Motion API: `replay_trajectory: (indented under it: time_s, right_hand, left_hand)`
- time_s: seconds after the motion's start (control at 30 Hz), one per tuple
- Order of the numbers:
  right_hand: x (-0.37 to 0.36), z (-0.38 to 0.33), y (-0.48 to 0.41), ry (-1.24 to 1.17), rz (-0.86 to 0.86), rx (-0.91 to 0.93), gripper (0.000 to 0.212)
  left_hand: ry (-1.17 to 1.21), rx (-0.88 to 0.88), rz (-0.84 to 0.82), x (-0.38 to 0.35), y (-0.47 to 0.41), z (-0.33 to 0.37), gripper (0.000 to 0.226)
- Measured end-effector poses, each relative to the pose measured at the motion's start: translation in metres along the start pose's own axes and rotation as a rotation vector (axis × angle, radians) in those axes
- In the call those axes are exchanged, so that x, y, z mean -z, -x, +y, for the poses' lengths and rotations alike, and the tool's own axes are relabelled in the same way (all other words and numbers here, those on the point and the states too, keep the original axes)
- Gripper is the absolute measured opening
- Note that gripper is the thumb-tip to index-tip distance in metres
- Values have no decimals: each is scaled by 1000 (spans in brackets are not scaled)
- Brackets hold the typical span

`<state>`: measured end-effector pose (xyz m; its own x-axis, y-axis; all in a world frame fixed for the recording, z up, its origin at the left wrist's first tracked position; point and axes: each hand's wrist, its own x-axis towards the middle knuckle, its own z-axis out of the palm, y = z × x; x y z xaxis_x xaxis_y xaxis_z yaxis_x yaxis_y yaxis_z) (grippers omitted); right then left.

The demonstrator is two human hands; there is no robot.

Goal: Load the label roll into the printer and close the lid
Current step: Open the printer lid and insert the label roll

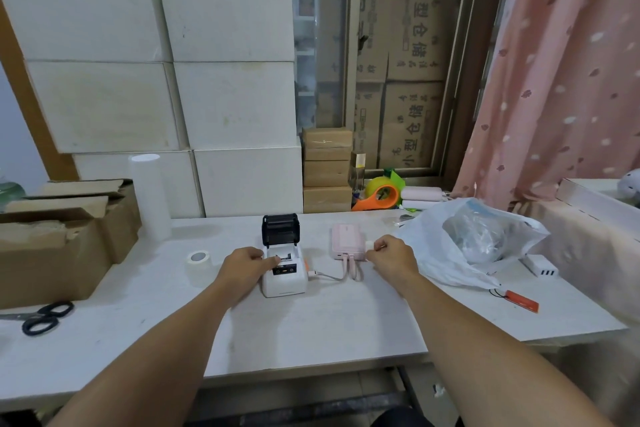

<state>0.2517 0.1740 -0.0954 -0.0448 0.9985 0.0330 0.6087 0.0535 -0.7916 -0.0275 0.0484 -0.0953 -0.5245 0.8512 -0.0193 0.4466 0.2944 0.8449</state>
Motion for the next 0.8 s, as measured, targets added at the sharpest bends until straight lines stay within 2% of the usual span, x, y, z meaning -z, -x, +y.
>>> replay_trajectory:
  time_s: [0.23,0.47,0.57,0.7,0.8]
  right_hand:
    - [4,15,1,229,36,-33,15]
    - [8,16,5,330,4,-42,21]
    - [13,6,7,347,27,-56,32]
    - [18,-12,9,352,64,13,55]
    - [17,-26,11,305,111,69,59]
  left_hand:
    - [12,13,-11,1,-4,-2,62]
    - [69,54,-22,4,-2,-7,69]
    - [79,58,0,1,-2,-5,65]
    - [53,17,42,-1,1,7,57]
    - [-5,-65,104,9,7,20,44]
